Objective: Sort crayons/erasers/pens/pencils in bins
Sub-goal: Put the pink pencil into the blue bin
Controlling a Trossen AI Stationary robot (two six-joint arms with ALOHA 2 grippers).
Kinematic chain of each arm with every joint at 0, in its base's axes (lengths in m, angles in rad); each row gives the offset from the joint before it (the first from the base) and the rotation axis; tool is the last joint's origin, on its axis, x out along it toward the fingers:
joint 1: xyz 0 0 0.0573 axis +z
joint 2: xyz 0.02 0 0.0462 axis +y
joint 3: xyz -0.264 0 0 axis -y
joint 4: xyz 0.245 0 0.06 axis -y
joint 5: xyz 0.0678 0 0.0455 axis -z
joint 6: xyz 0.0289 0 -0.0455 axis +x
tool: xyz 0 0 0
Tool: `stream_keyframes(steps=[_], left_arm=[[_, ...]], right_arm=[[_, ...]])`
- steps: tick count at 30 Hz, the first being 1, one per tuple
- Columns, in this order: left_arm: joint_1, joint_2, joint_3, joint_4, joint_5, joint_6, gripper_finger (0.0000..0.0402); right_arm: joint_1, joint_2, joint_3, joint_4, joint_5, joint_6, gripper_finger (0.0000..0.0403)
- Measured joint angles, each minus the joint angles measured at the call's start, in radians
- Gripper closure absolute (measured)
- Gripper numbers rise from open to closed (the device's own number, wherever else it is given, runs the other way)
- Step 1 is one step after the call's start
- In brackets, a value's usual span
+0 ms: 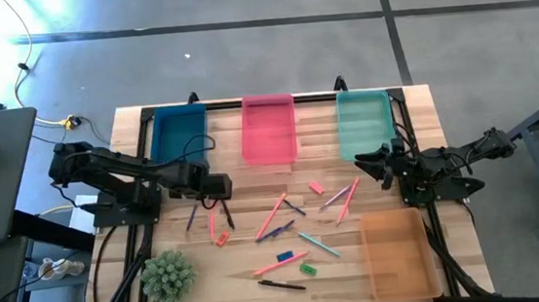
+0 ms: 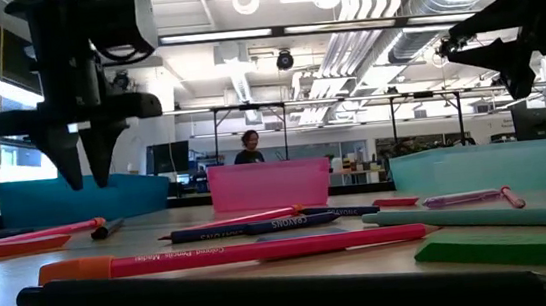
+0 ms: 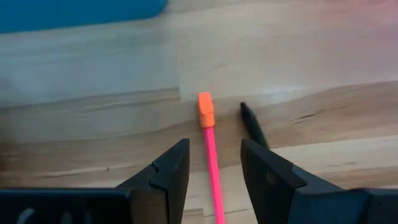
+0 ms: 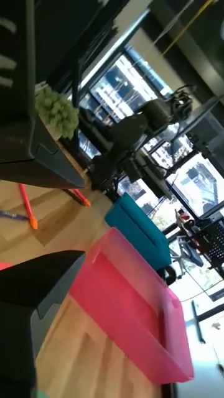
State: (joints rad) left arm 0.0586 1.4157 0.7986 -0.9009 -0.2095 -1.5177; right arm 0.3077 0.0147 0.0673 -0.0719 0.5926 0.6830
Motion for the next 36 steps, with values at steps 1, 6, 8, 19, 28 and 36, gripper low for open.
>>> stream_keyframes(steps=[1, 6, 8, 19, 28, 36], left_arm=[[0.000, 0.010, 0.000, 0.000, 0.005, -0.001, 0.0271], [0.002, 0.053, 0.000, 0.015, 0.016, -0.002, 0.0271], [0.002, 0.071, 0.000, 0.016, 0.017, -0.003, 0.0271], [0.022, 0.139, 0.000, 0.037, -0.004, 0.000, 0.0271], [0.066, 0.201, 0.000, 0.084, -0.010, 0.055, 0.0271], [0.085, 0.231, 0.003, 0.097, 0.012, 0.099, 0.0280]], right_arm=[[0.000, 0.000, 0.000, 0.000, 0.000, 0.016, 0.0238], [0.000, 0.000, 0.000, -0.001, -0.002, 0.016, 0.0238], [0.000, 0.000, 0.000, -0.001, -0.002, 0.017, 0.0238], [0.000, 0.000, 0.000, -0.006, -0.003, 0.017, 0.0238], [0.000, 0.000, 0.000, -0.006, -0.003, 0.017, 0.0238], [0.000, 0.000, 0.000, -0.006, -0.003, 0.016, 0.0238]])
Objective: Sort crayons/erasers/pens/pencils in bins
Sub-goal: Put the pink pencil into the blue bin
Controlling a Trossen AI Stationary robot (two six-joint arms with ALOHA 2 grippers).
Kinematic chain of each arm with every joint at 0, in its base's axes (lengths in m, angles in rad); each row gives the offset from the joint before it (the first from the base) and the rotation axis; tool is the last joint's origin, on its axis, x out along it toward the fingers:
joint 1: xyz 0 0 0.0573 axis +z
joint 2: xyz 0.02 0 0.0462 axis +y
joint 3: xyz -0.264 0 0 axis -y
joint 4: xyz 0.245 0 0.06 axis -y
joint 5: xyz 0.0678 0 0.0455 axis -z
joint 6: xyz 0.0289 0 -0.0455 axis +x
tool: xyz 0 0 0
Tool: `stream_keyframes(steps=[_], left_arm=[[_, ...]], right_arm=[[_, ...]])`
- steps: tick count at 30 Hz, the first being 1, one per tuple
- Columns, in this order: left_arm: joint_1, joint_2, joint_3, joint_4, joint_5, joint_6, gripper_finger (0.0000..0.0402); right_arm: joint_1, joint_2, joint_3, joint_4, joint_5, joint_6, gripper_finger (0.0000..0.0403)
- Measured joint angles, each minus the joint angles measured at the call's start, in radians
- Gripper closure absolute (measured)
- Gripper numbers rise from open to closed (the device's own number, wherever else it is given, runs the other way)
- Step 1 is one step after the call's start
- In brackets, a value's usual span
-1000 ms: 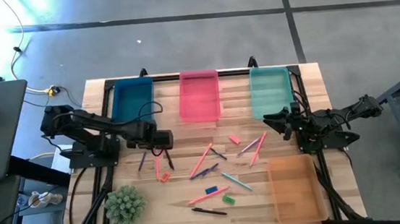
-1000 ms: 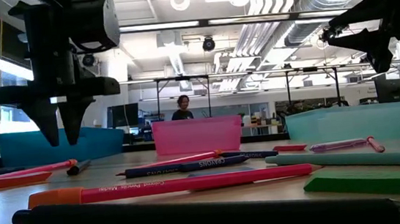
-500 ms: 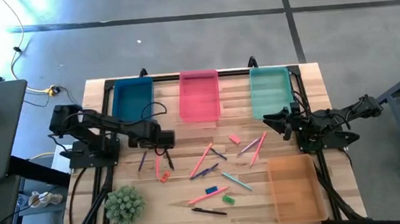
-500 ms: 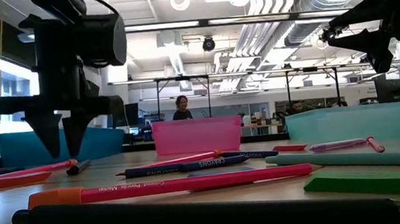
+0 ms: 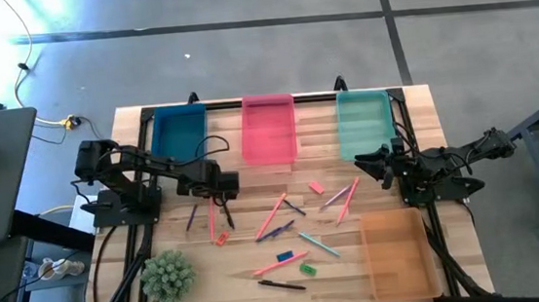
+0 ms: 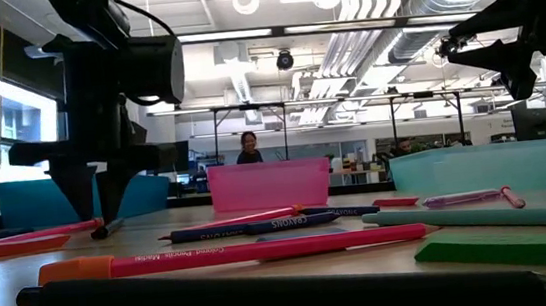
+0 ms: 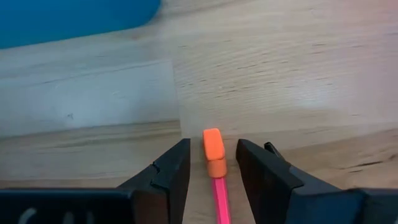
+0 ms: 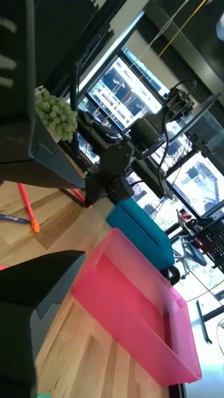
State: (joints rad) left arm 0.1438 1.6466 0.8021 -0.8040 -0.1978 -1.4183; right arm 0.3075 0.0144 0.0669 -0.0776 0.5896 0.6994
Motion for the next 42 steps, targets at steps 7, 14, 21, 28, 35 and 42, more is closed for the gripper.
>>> stream_keyframes(steps=[7, 14, 21, 28, 35, 42], left_arm=[[-0.001, 0.002, 0.000, 0.016, 0.005, 0.009, 0.0346], [-0.001, 0.002, 0.000, 0.021, 0.002, 0.005, 0.0388], [0.000, -0.023, -0.005, 0.027, 0.024, -0.003, 0.0387], [0.001, -0.160, -0.008, 0.004, 0.028, 0.008, 0.0387], [0.016, -0.337, -0.007, -0.003, -0.053, 0.044, 0.0387], [0.084, -0.556, -0.006, 0.034, -0.201, 0.165, 0.0387]], right_arm=[[0.000, 0.000, 0.000, 0.000, 0.000, 0.000, 0.0238], [0.000, 0.000, 0.000, 0.000, 0.000, 0.000, 0.0238], [0.000, 0.000, 0.000, 0.000, 0.000, 0.000, 0.0238], [0.000, 0.000, 0.000, 0.000, 0.000, -0.027, 0.0238], [0.000, 0.000, 0.000, 0.003, 0.000, -0.027, 0.0238], [0.000, 0.000, 0.000, 0.051, 0.000, -0.023, 0.0238]])
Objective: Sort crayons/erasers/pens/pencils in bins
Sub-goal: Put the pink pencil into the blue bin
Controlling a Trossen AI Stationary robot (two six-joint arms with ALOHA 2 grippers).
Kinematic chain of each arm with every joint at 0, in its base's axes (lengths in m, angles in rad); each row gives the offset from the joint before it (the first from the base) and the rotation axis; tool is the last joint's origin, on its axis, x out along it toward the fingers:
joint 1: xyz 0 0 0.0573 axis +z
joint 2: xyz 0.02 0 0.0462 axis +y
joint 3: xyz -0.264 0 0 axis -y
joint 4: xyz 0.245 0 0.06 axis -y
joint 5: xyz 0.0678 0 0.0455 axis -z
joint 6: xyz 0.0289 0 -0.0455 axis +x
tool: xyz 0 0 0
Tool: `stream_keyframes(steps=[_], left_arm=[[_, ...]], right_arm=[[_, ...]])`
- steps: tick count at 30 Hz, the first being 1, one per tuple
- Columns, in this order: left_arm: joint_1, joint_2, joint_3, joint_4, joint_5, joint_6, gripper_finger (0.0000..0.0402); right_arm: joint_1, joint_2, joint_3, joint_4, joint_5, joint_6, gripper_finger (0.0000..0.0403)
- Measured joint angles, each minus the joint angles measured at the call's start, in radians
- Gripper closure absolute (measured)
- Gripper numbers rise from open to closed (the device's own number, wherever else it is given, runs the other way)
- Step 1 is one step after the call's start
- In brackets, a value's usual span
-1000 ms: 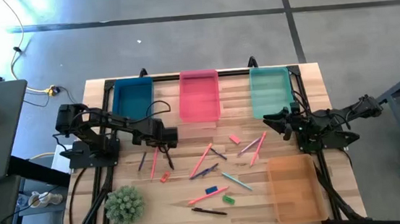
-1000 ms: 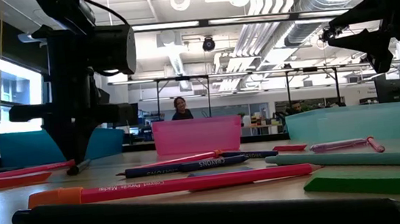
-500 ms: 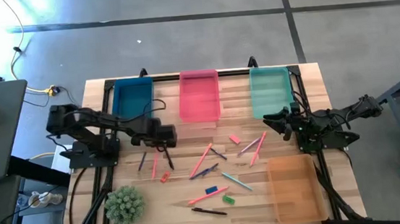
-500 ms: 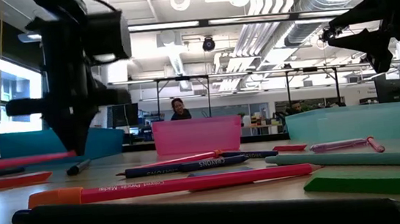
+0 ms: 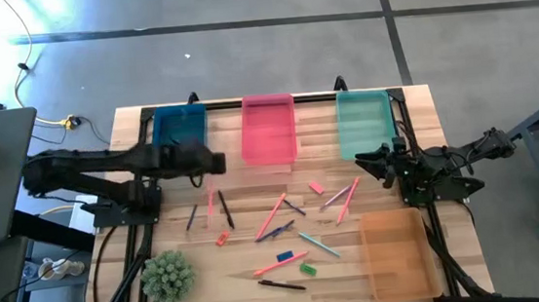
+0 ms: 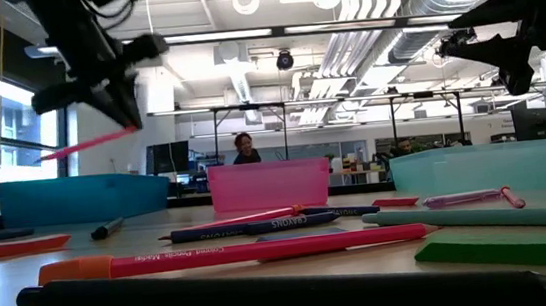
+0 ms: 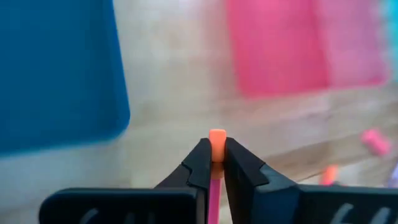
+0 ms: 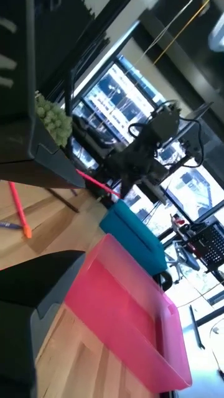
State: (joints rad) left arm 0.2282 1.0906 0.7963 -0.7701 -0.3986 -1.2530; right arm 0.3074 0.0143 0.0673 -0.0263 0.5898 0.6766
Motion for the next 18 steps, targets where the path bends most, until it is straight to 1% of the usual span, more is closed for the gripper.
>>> stream_keyframes(steps=[4, 7, 10, 13, 18], left_arm=[[0.086, -0.105, 0.001, 0.026, -0.074, 0.120, 0.0387], [0.174, -0.164, 0.001, 0.053, -0.084, 0.224, 0.0387], [0.267, -0.205, 0.001, 0.119, -0.062, 0.346, 0.0387], [0.363, -0.225, 0.002, 0.173, -0.033, 0.462, 0.0387], [0.521, -0.225, 0.002, 0.199, 0.040, 0.593, 0.0387]], right_arm=[[0.000, 0.000, 0.000, 0.039, 0.012, 0.061, 0.0238], [0.000, 0.000, 0.000, 0.061, 0.012, 0.067, 0.0238], [0.000, 0.000, 0.000, 0.082, 0.035, 0.067, 0.0238], [0.000, 0.000, 0.000, 0.114, 0.083, 0.064, 0.0238], [0.000, 0.000, 0.000, 0.153, 0.136, 0.057, 0.0238]])
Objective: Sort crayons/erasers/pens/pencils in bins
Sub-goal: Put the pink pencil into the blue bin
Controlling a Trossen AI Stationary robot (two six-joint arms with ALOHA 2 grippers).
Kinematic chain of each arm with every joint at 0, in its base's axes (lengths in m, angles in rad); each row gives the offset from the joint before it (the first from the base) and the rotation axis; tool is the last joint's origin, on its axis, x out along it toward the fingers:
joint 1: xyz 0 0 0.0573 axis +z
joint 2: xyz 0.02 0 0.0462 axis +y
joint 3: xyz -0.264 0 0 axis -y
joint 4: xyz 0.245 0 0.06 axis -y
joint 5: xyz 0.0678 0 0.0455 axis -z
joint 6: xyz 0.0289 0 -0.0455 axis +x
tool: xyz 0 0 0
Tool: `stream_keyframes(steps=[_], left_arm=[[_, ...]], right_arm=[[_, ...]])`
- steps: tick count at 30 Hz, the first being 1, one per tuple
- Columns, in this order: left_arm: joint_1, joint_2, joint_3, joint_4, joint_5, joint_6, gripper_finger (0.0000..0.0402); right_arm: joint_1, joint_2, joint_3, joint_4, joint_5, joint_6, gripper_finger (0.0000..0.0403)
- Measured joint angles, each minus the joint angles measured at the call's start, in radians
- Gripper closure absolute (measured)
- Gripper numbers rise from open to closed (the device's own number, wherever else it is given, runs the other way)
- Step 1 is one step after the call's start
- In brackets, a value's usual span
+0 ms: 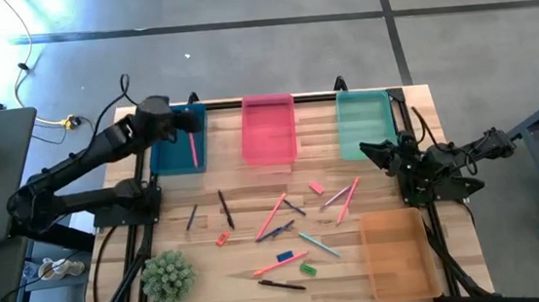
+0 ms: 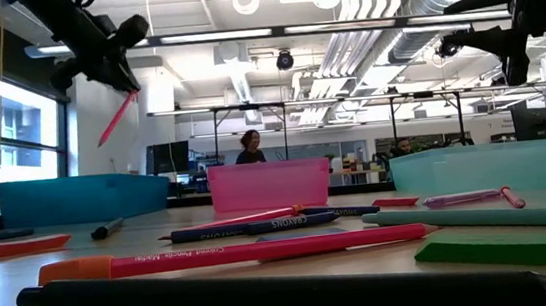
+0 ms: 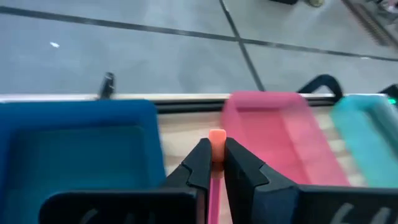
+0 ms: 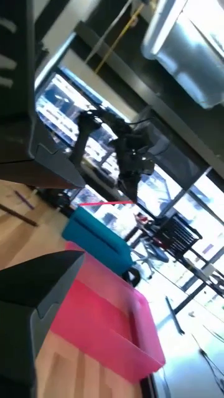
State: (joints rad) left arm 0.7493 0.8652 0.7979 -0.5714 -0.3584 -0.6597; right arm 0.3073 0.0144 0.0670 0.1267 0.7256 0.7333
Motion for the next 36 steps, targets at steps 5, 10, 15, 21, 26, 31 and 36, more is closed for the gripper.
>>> stream_keyframes(steps=[5, 10, 15, 21, 26, 31, 36], left_arm=[[0.158, 0.038, 0.000, 0.009, 0.089, 0.130, 0.0387], [0.207, 0.103, 0.010, 0.016, 0.146, 0.203, 0.0387], [0.213, 0.196, 0.014, 0.016, 0.141, 0.203, 0.0387], [0.220, 0.298, 0.012, 0.007, 0.104, 0.168, 0.0387], [0.234, 0.354, 0.012, 0.006, 0.093, 0.165, 0.0387], [0.233, 0.400, 0.012, -0.002, 0.087, 0.157, 0.0387], [0.233, 0.438, 0.012, -0.002, 0.074, 0.156, 0.0387]], right_arm=[[0.000, 0.000, 0.006, 0.035, 0.002, 0.000, 0.0238], [0.000, 0.007, 0.043, 0.035, 0.004, -0.020, 0.0238], [0.000, 0.066, 0.099, 0.037, 0.026, -0.060, 0.0238], [0.000, 0.197, 0.169, 0.034, 0.042, -0.085, 0.0238], [0.000, 0.303, 0.228, 0.006, 0.043, -0.087, 0.0238], [0.000, 0.390, 0.275, -0.054, 0.043, -0.079, 0.0238], [0.000, 0.467, 0.301, -0.143, 0.042, -0.031, 0.0238]])
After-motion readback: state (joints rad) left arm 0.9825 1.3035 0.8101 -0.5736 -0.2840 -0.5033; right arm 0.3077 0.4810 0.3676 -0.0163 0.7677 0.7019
